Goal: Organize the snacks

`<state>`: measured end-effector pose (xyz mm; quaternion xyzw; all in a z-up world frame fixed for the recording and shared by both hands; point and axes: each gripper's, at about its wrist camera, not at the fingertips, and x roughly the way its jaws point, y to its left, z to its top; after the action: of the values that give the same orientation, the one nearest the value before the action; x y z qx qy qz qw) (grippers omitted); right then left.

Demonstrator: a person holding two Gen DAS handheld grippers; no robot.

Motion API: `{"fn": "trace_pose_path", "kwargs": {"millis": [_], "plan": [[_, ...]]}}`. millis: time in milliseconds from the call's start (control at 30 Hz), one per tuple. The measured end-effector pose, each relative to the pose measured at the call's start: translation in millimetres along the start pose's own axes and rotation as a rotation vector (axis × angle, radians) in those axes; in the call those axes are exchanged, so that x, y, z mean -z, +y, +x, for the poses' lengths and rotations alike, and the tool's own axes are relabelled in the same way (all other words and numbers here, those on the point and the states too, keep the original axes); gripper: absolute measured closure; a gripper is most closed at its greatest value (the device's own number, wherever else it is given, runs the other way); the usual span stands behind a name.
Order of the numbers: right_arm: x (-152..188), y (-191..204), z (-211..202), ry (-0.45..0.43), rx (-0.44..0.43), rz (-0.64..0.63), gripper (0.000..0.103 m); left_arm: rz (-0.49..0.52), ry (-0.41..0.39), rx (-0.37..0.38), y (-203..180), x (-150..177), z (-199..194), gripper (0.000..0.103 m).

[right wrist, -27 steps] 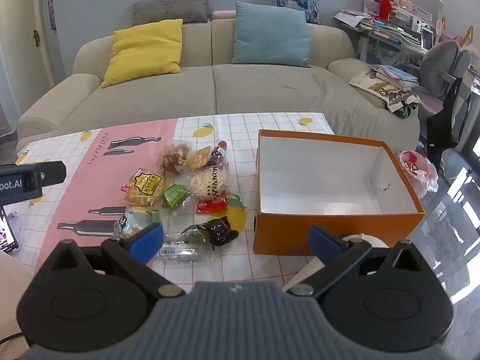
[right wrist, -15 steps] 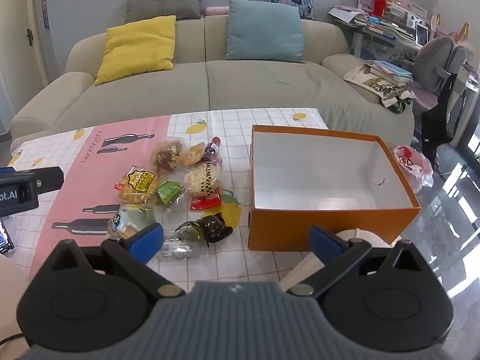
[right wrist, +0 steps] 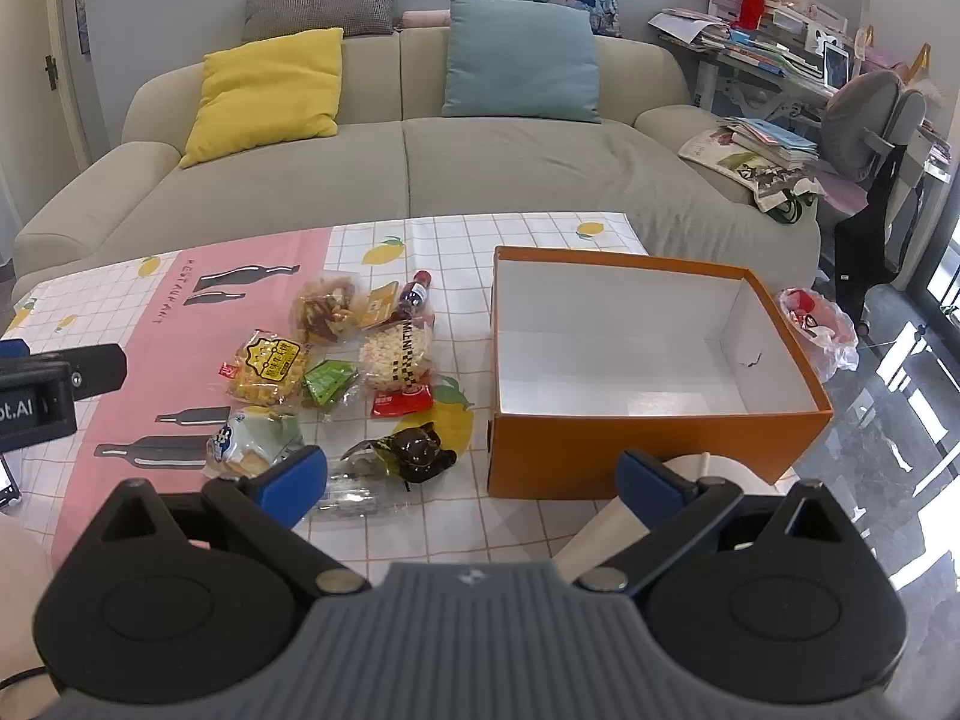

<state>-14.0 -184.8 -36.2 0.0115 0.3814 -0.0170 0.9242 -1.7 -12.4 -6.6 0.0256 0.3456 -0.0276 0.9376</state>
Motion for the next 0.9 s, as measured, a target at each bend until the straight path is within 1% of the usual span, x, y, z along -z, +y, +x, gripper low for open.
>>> {"fn": "trace_pose_path", "kwargs": {"millis": [900], "plan": [[1.0, -1.1, 3.4, 0.008, 0.011, 0.021, 0.003, 0.006, -0.001, 0.003, -3.7, 3.5, -0.8, 0.011]]}}
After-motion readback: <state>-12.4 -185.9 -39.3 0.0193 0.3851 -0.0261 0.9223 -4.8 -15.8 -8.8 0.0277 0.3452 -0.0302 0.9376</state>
